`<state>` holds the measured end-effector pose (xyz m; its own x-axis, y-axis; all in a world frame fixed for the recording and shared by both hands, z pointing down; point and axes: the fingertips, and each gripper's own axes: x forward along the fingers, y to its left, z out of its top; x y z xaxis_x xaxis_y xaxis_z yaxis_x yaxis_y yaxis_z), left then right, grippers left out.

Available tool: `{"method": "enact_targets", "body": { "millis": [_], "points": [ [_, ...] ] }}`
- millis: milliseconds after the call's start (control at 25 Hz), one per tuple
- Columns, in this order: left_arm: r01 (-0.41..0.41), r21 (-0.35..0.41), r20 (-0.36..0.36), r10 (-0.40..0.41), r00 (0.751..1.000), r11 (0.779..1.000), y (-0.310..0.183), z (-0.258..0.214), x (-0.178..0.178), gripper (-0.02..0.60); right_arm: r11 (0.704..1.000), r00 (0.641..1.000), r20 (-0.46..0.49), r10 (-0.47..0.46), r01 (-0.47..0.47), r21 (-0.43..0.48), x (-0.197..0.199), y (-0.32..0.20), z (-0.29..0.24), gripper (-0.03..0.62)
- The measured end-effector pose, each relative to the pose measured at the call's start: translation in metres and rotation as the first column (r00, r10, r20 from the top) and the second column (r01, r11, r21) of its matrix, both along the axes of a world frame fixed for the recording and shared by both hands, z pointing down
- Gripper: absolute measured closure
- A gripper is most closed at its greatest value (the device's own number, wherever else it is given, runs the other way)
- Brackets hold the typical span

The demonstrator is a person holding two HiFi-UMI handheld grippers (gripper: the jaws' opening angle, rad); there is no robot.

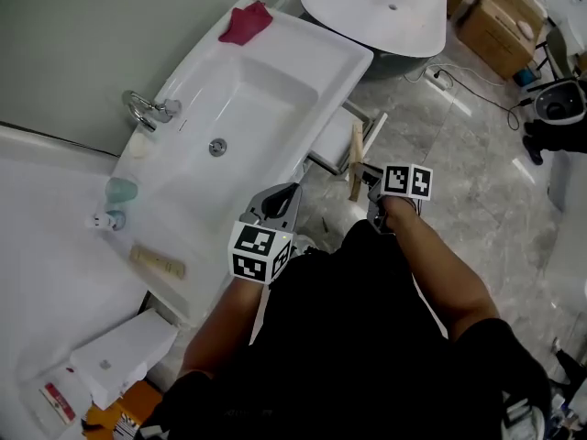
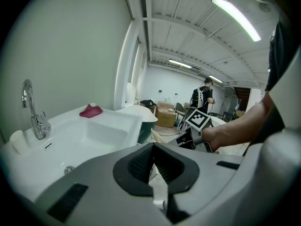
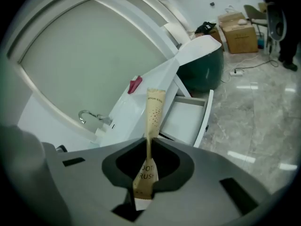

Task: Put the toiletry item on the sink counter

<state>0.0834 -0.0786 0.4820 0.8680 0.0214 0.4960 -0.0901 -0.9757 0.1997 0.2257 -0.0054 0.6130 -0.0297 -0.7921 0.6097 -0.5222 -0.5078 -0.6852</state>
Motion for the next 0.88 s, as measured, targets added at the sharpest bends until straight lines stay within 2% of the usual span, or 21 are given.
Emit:
{"method": "enact_targets", "body": {
  "millis": [200,400,600,880],
  "points": [
    [0.031,-0.005,0.008,-0.031,0.999,1.000,-0.020,-0.001,0.000,0.578,0.993,0.991,0.087,0.104,-0.098,-0.063,0.027,-0.017,0.041,0.557],
    [0.109,0.002,0.030,-0.109,0.994,0.994,-0.038,0.004,0.011,0.578,0.983,0.979,0.139,0.148,-0.130,-0.131,0.057,-0.035,0.086,0.557],
    [0.167,0.001,0.084,-0.166,0.983,0.986,-0.045,0.017,0.024,0.578,0.967,0.957,0.187,0.222,-0.192,-0.167,0.091,-0.052,0.129,0.557],
    [0.249,-0.023,0.137,-0.244,0.960,0.968,-0.059,0.032,0.045,0.578,0.938,0.918,0.262,0.298,-0.230,-0.259,0.115,-0.067,0.186,0.557]
  ]
}}
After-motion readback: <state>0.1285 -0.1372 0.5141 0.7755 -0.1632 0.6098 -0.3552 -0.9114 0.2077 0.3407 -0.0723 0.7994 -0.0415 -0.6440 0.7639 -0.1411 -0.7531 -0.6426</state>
